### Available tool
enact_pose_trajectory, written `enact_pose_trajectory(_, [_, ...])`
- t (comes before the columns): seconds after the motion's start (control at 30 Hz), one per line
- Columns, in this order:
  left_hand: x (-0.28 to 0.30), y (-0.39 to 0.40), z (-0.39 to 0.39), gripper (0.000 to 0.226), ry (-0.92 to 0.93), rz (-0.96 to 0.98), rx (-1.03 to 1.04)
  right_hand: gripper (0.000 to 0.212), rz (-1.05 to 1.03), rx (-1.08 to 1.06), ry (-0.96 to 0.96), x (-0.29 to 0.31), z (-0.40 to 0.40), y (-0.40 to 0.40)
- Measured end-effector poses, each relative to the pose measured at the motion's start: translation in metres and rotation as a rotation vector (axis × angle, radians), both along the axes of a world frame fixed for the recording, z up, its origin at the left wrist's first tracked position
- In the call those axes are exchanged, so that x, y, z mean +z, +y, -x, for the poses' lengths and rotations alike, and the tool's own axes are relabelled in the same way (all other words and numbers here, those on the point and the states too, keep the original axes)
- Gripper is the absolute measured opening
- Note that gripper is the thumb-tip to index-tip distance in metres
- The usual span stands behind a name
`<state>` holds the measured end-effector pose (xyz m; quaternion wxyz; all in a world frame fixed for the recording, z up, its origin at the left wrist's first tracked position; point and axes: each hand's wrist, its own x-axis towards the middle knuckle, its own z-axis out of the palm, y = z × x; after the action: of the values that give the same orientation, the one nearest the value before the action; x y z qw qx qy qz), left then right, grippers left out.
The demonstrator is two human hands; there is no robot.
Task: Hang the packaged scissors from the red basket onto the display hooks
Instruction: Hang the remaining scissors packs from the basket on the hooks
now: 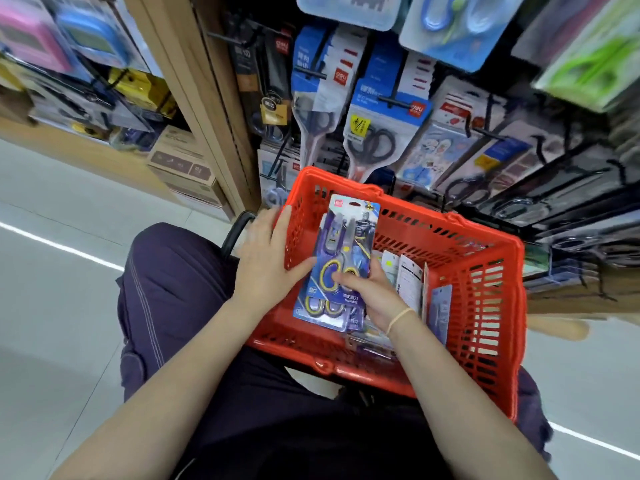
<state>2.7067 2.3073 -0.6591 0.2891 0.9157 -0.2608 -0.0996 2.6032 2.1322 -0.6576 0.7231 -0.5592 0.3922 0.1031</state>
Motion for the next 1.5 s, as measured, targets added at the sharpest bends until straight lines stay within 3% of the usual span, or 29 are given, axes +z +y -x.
enact_pose_trajectory(0.07, [0.015, -0.013, 0.011, 0.111, 0.213, 0.114, 0.011, 0.061, 0.004, -0.013, -0.085, 0.032, 0.011, -0.009])
enact_pose_trajectory(0.13, [0.049, -0.03, 0.026, 0.106, 0.591, 0.252, 0.073, 0.054, 0.007, -0.038, -0.17, 0.061, 0.022, -0.014])
enact_pose_trajectory(0.2, [0.076, -0.043, 0.037, 0.053, 0.909, 0.402, 0.036, 0.056, 0.025, -0.072, -0.235, 0.088, 0.031, -0.018])
enact_pose_trajectory(0.23, [0.084, -0.049, 0.04, 0.041, 1.005, 0.476, -0.012, 0.057, 0.043, -0.087, -0.266, 0.1, 0.036, -0.02])
enact_pose_trajectory(0.37, [0.12, -0.064, 0.054, 0.079, 1.114, 0.661, -0.023, 0.059, 0.156, -0.181, -0.337, 0.136, 0.056, -0.026])
enact_pose_trajectory(0.43, [0.135, -0.073, 0.062, 0.083, 1.158, 0.767, 0.009, 0.068, 0.234, -0.277, -0.361, 0.148, 0.063, -0.025])
enact_pose_trajectory(0.5, [0.151, -0.082, 0.073, 0.082, 1.143, 0.841, 0.031, 0.073, 0.339, -0.38, -0.382, 0.158, 0.068, -0.022])
enact_pose_trajectory(0.63, [0.185, -0.093, 0.092, 0.071, 1.101, 0.959, 0.064, 0.058, 0.45, -0.461, -0.464, 0.185, 0.078, -0.022])
enact_pose_trajectory(0.9, [0.267, -0.122, 0.089, 0.074, 0.89, 1.017, -0.102, 0.045, 0.316, -0.637, -0.866, 0.273, 0.09, -0.047])
enact_pose_trajectory(1.0, [0.301, -0.136, 0.086, 0.08, 0.801, 1.009, -0.179, 0.02, 0.247, -0.626, -0.987, 0.304, 0.096, -0.062])
enact_pose_trajectory(1.07, [0.324, -0.145, 0.086, 0.086, 0.749, 0.987, -0.239, 0.017, 0.195, -0.631, -1.059, 0.322, 0.102, -0.073])
enact_pose_trajectory(1.13, [0.343, -0.153, 0.09, 0.072, 0.72, 0.981, -0.312, 0.026, 0.194, -0.642, -1.082, 0.337, 0.109, -0.085])
enact_pose_trajectory(1.2, [0.357, -0.162, 0.092, 0.06, 0.691, 0.986, -0.349, 0.02, 0.219, -0.664, -1.085, 0.347, 0.117, -0.1])
enact_pose_trajectory(1.3, [0.37, -0.177, 0.089, 0.069, 0.607, 0.987, -0.351, 0.003, 0.268, -0.736, -1.11, 0.356, 0.13, -0.128])
enact_pose_trajectory(1.5, [0.399, -0.211, 0.085, 0.078, 0.505, 1.083, -0.357, 0.005, 0.434, -0.826, -1.16, 0.393, 0.141, -0.183])
